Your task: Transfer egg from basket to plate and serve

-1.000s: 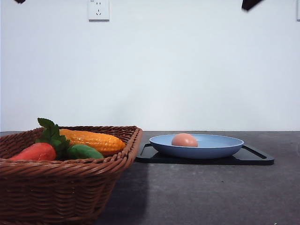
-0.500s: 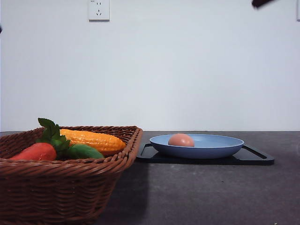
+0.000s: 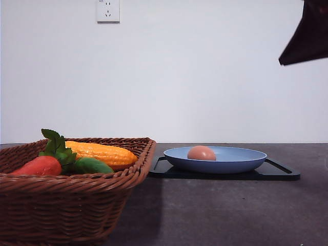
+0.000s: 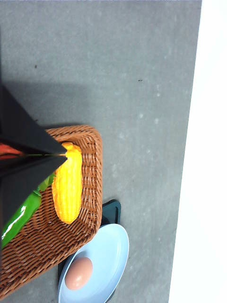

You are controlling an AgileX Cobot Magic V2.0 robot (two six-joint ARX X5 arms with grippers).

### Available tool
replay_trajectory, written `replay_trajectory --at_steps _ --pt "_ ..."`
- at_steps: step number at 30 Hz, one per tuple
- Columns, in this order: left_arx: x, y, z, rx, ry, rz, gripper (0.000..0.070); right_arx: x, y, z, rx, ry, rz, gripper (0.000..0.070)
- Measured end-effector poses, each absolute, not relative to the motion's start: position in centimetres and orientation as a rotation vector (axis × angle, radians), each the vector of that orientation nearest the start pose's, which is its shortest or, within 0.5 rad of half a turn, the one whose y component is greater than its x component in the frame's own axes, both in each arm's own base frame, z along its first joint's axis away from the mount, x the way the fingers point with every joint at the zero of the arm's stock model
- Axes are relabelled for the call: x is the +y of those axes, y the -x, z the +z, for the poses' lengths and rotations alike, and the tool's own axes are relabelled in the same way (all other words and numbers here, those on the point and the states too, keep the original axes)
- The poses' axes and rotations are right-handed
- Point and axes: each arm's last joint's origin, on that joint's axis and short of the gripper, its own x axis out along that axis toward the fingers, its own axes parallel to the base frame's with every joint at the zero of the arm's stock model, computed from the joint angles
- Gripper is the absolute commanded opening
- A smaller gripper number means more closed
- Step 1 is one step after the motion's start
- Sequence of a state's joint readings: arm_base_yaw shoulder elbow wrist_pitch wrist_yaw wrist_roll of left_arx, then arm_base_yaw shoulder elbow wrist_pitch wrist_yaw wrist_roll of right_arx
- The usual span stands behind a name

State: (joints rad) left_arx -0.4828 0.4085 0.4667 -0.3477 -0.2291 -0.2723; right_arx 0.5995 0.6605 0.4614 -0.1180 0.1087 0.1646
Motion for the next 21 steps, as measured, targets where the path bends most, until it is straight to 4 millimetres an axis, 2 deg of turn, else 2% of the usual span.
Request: replay_trajectory --at_steps 14,17,21 --pt "-4.6 -10.1 25.5 0.308 0.171 -0.213 0.0 8.5 -13.0 24.6 0.333 -0.053 0.46 0.0" --pt "-4.2 -9.6 25.5 0.294 0.132 -0.211 0.0 8.5 -13.0 24.6 0.333 -0.053 0.46 0.0" --pt "-2.8 -8.1 26.4 0.166 0.078 -0.163 0.0 8.5 -13.0 24.7 0.331 -0.054 0.461 0.0"
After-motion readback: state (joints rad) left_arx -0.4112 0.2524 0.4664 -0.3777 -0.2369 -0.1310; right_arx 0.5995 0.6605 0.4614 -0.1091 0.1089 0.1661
